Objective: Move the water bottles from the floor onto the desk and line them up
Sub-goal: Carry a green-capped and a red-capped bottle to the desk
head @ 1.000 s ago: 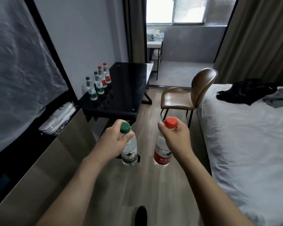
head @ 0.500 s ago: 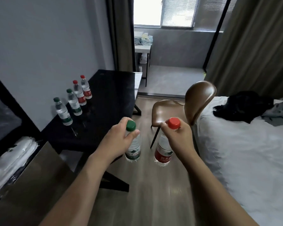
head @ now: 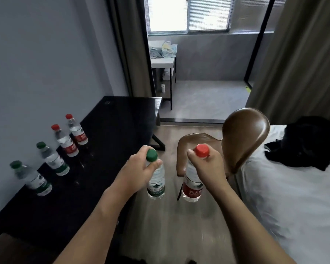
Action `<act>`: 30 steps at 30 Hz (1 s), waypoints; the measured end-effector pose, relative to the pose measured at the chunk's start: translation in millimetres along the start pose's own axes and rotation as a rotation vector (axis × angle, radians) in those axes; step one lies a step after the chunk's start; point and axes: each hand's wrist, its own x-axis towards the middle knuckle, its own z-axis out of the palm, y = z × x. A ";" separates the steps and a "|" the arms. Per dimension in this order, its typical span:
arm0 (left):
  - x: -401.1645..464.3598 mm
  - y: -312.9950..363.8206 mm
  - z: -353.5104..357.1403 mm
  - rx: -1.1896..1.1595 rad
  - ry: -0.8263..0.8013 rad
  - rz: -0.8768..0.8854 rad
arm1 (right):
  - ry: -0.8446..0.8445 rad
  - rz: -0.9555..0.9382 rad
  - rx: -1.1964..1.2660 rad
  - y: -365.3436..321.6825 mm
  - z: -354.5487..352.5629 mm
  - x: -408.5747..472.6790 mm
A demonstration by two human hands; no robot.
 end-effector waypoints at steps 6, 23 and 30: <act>112.1 13.5 10.8 0.004 0.073 0.006 | -0.028 0.003 0.000 9.2 8.5 120.5; 360.7 -112.9 -26.9 -0.057 0.128 -0.129 | -0.179 -0.039 -0.041 81.1 186.6 374.9; 457.9 -169.4 -84.0 -0.040 0.186 -0.161 | -0.277 -0.060 -0.040 67.4 294.1 479.6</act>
